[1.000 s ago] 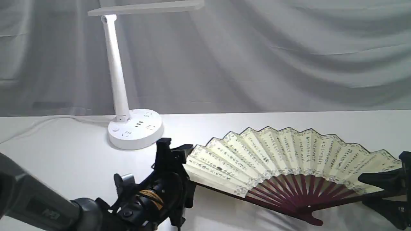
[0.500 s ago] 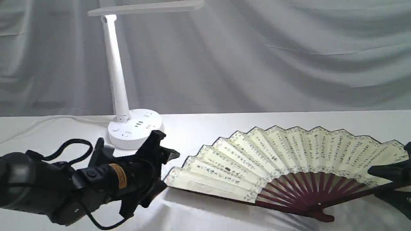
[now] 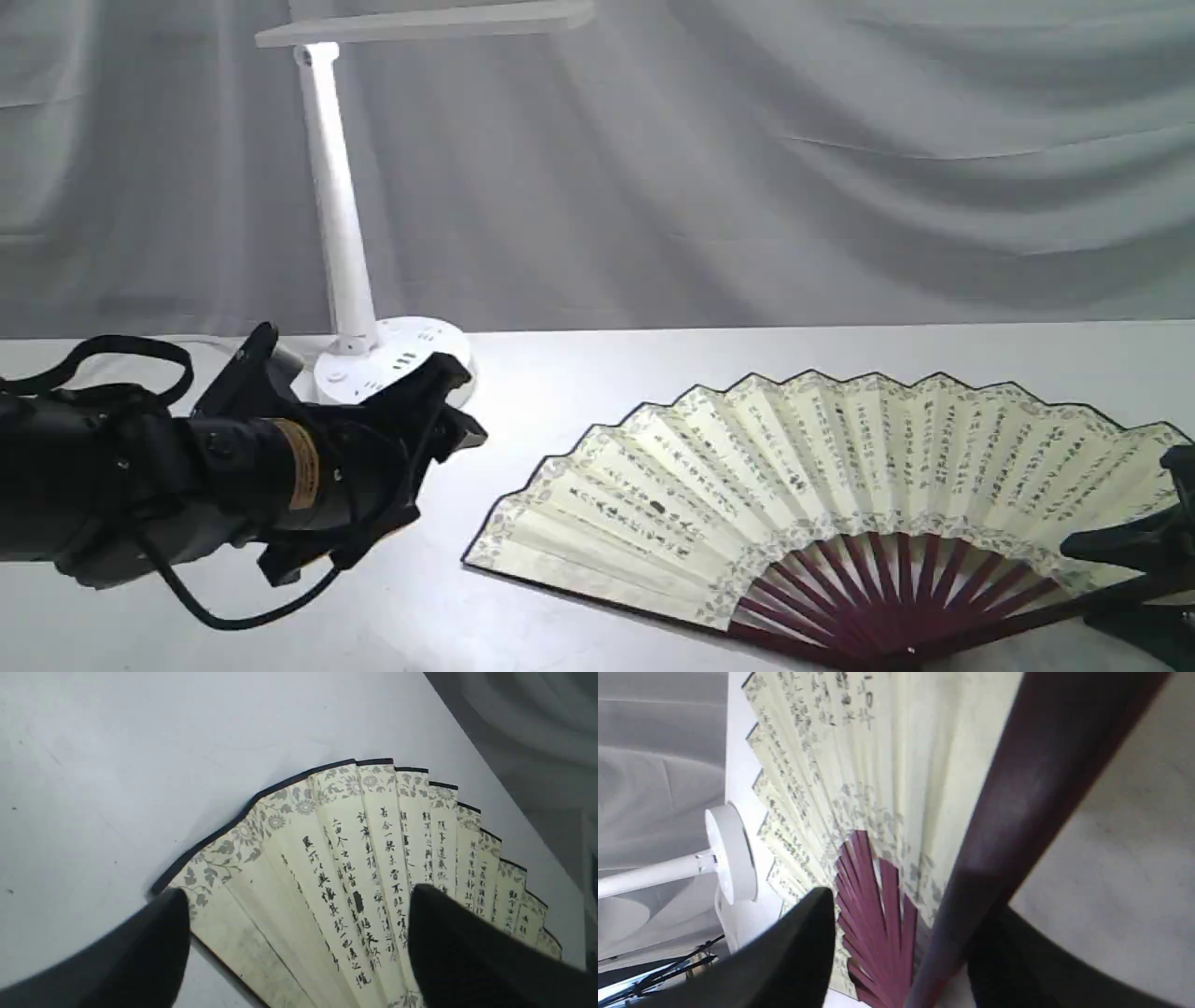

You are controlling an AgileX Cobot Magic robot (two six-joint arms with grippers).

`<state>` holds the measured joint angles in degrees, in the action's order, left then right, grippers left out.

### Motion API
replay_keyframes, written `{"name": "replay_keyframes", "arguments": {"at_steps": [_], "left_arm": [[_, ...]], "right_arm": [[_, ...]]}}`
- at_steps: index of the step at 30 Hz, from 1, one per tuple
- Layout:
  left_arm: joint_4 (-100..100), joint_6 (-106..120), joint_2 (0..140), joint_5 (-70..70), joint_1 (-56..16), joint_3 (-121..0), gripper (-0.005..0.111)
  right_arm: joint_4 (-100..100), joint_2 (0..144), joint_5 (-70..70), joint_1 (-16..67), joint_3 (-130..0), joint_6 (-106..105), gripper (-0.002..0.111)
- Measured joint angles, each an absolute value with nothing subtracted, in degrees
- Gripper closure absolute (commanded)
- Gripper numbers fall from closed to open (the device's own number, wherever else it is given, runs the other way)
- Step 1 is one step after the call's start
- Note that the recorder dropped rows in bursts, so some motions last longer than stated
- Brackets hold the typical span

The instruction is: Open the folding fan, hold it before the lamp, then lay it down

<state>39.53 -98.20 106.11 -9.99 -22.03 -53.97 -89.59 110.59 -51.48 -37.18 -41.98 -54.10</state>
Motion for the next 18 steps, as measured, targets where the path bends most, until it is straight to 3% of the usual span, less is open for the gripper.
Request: {"name": "replay_keyframes", "arguments": {"at_steps": [13, 18], "left_arm": [[50.7, -98.4, 99.6, -8.7, -22.0, -54.0, 0.041], [55.4, -98.4, 99.3, -4.2, -22.0, -54.0, 0.042]], "right_arm": [[-92.8, 101.9, -43.3, -37.2, -41.9, -45.7, 0.064], [-85.3, 101.3, -43.3, -37.2, -41.9, -45.2, 0.067]]}}
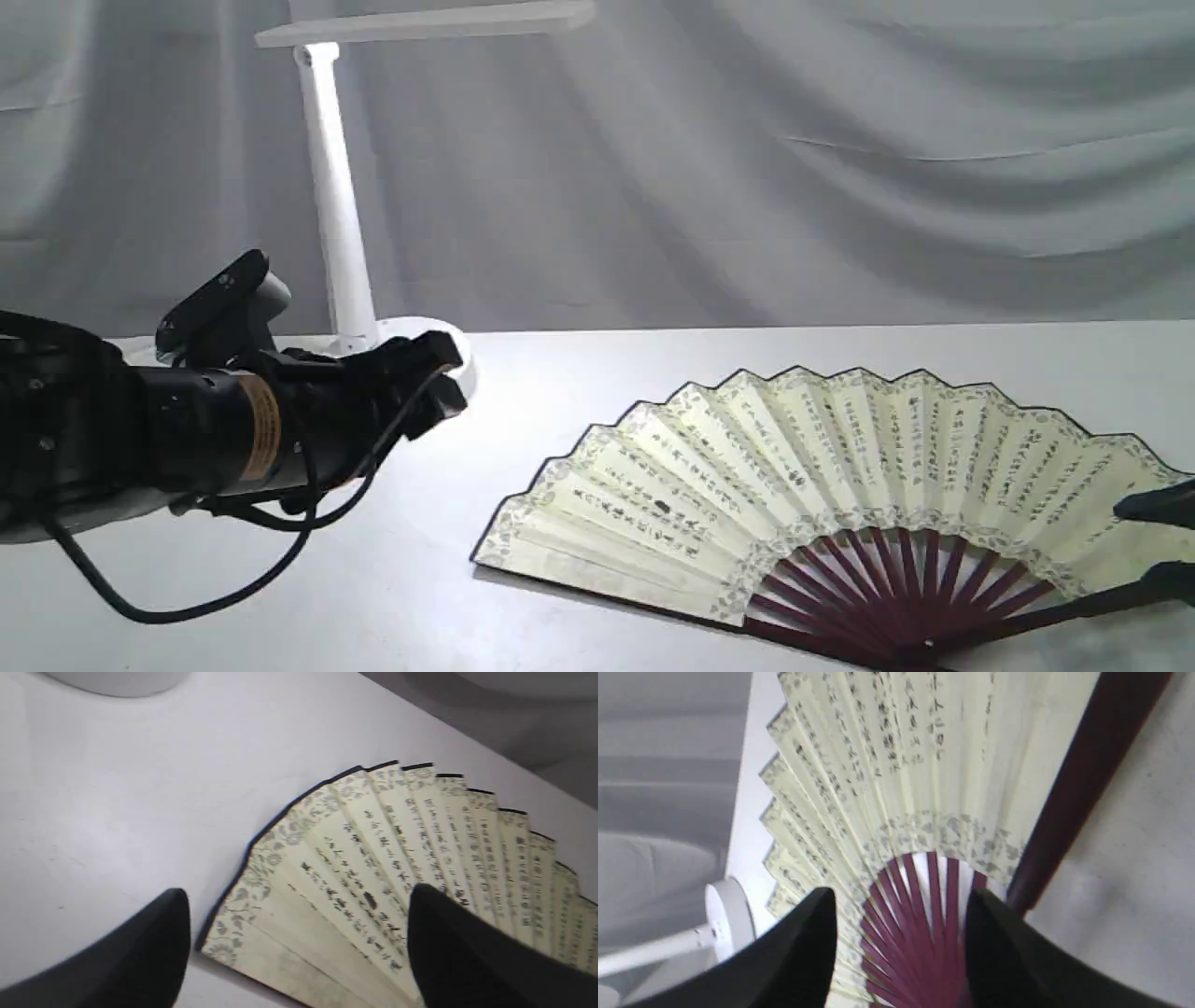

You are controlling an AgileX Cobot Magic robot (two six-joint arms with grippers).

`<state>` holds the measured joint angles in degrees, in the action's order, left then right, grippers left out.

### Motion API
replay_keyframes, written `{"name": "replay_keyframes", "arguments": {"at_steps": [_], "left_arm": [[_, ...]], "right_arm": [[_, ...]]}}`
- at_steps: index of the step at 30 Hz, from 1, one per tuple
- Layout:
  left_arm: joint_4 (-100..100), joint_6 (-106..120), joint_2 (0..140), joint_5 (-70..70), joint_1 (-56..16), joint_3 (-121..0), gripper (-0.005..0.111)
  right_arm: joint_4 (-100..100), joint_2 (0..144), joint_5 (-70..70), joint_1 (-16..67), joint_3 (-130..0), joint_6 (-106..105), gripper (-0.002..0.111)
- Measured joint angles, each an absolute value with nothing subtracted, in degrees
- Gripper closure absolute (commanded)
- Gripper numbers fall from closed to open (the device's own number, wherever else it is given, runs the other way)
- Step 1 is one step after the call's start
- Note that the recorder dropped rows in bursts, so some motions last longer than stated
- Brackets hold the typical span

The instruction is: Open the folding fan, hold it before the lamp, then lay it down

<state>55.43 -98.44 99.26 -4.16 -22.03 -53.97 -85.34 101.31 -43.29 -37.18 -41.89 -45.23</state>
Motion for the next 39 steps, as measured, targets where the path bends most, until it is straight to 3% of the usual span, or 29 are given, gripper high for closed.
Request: {"name": "replay_keyframes", "arguments": {"at_steps": [9, 19, 31, 39], "left_arm": [[60.9, -97.6, 99.3, 0.8, -22.0, -54.0, 0.055], [63.6, -90.2, 99.3, 5.8, -22.0, -54.1, 0.107], [58.2, -69.1, 98.1, 19.9, -22.0, -58.5, 0.107], [33.1, -42.2, 95.1, 26.5, -20.4, -61.9, 0.107]], "right_arm": [[-76.6, 97.7, -46.7, -37.2, -42.2, -44.4, 0.07], [-68.4, 87.7, -51.7, -37.0, -50.1, -41.9, 0.076], [-42.8, 86.3, -51.8, -23.9, -58.8, -32.5, 0.076], [-34.7, 86.3, -51.7, -16.6, -61.8, -30.3, 0.076]]}}
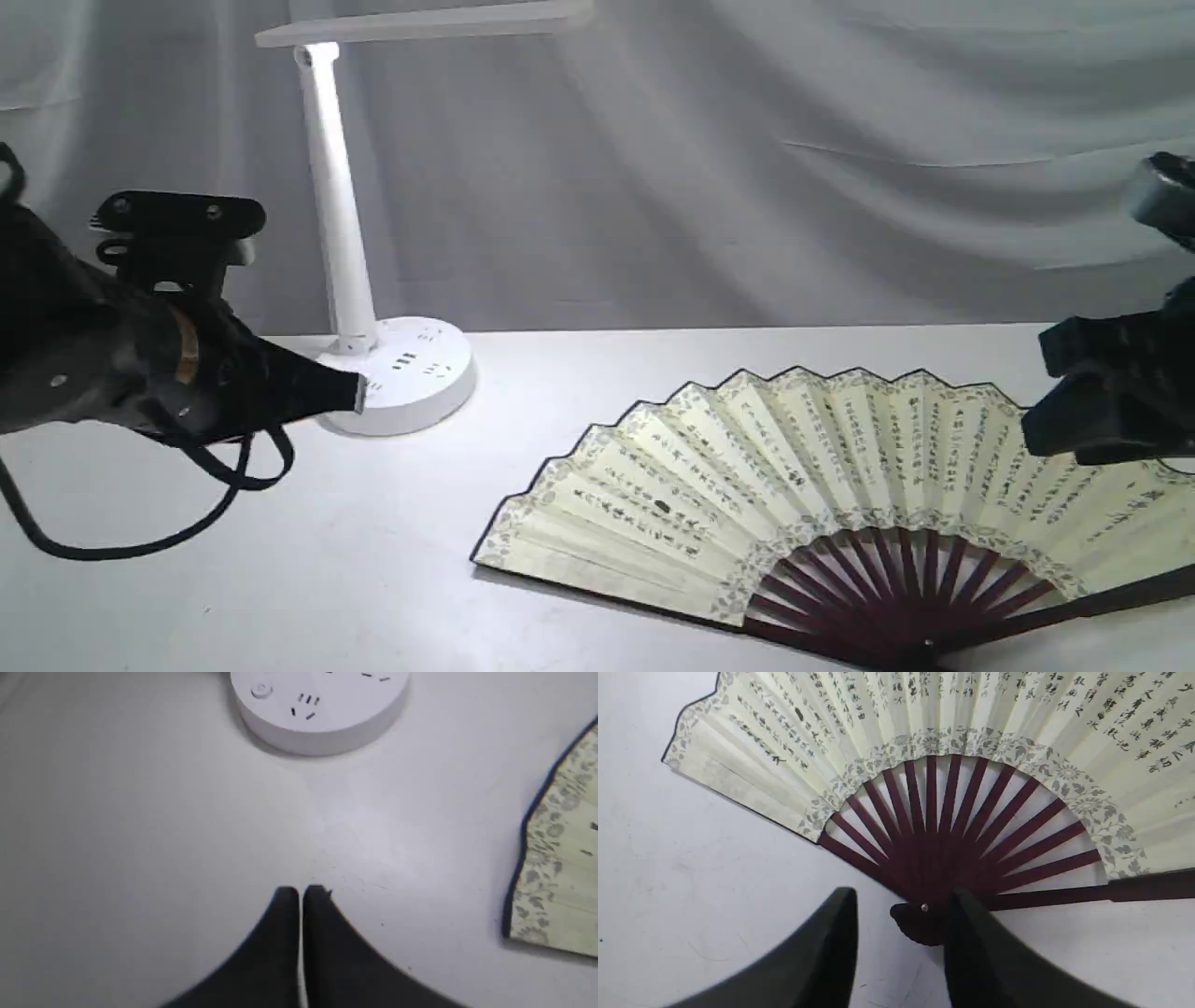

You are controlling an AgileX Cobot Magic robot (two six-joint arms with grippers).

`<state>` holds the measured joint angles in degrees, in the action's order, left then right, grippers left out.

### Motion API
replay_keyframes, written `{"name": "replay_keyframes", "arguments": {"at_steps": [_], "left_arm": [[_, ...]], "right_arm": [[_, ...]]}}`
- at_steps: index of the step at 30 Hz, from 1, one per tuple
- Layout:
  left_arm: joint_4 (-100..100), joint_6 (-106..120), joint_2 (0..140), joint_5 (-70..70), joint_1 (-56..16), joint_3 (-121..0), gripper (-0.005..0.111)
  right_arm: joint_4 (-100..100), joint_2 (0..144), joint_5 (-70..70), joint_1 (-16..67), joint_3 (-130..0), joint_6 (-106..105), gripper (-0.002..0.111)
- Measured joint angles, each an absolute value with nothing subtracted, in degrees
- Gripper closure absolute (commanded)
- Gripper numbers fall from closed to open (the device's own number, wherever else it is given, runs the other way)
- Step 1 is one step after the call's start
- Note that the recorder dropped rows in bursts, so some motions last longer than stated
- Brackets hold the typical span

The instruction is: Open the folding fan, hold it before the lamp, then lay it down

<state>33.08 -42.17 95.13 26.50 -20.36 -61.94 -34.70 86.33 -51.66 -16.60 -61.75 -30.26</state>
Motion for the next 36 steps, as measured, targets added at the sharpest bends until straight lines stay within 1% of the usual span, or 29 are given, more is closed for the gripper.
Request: {"name": "replay_keyframes", "arguments": {"at_steps": [4, 7, 12, 18, 22, 27, 29, 34, 36], "left_arm": [[18.7, -30.2, 92.7, 29.2, -16.7, -62.0, 0.107], [12.9, -23.4, 90.8, 33.3, -14.5, -62.1, 0.107], [11.2, -17.8, 87.9, 43.1, -13.7, -62.1, 0.107], [6.7, -9.6, 85.1, 54.2, -13.7, -62.1, 0.107], [4.5, -7.7, 83.7, 57.6, -12.1, -62.1, 0.107], [3.9, -7.3, 81.9, 59.8, -8.1, -62.1, 0.107], [3.9, -7.2, 81.2, 60.1, -6.4, -62.1, 0.107], [3.9, -7.1, 80.2, 60.2, -4.2, -62.1, 0.107], [3.9, -7.1, 80.1, 60.2, -4.2, -62.1, 0.107]], "right_arm": [[-28.5, 86.3, -51.2, -14.7, -61.8, -26.8, 0.077], [-22.5, 86.3, -50.8, -13.1, -61.8, -23.0, 0.079], [-15.9, 86.3, -50.2, -11.3, -61.8, -18.4, 0.081], [-13.4, 86.3, -49.9, -9.5, -61.8, -16.4, 0.081], [-13.6, 86.3, -49.9, -9.3, -61.8, -16.3, 0.081], [-13.8, 86.3, -50.2, -9.3, -61.8, -15.5, 0.081], [-13.8, 86.3, -50.2, -9.3, -61.8, -14.9, 0.086], [-9.1, 86.3, -50.4, -9.3, -61.8, -10.3, 0.108], [-7.0, 86.3, -50.7, -9.3, -61.8, -9.0, 0.108]]}}
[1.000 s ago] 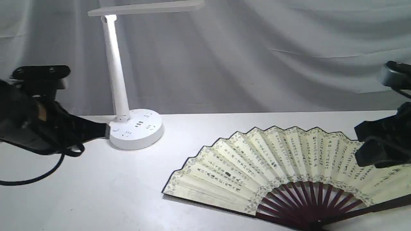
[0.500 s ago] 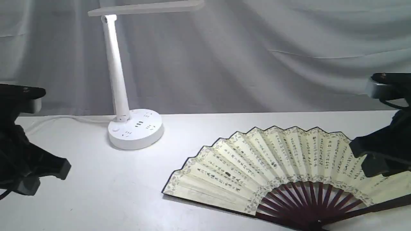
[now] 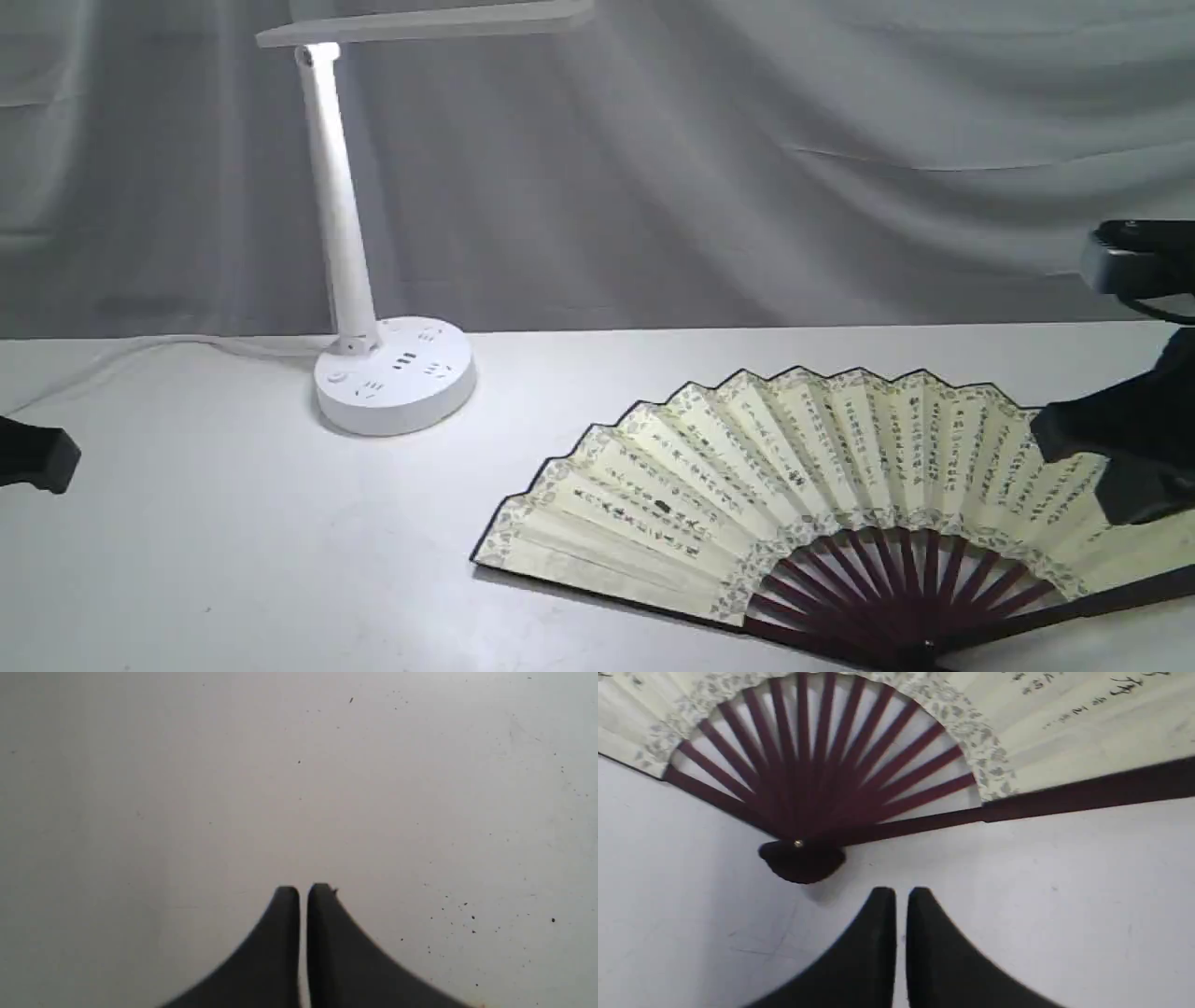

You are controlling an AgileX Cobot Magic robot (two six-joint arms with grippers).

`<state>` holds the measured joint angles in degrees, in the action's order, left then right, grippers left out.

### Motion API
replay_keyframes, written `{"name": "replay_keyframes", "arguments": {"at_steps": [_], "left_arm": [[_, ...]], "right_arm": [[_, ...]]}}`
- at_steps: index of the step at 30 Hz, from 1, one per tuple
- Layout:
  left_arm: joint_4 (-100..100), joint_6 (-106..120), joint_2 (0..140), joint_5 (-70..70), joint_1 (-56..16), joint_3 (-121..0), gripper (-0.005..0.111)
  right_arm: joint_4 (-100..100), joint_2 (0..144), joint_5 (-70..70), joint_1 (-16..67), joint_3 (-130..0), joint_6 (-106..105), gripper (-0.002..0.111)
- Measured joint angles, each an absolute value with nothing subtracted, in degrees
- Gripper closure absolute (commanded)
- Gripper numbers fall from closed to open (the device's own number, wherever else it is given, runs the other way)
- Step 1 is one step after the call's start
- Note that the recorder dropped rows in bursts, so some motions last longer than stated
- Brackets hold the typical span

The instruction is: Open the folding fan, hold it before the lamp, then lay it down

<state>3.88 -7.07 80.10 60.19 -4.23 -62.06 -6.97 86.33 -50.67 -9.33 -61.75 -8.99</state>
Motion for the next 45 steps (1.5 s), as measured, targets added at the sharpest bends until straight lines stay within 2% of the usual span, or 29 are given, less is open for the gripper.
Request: {"name": "replay_keyframes", "arguments": {"at_steps": [32, 45], "left_arm": [[2.3, -5.8, 80.0, 60.2, -4.2, -62.1, 0.107], [2.3, -5.7, 74.6, 60.5, -4.2, -62.1, 0.107]], "right_arm": [[-0.6, 85.9, -54.0, -9.3, -61.8, -5.8, 0.108], [2.4, 82.0, -55.1, -9.3, -61.8, -4.4, 0.108]]}}
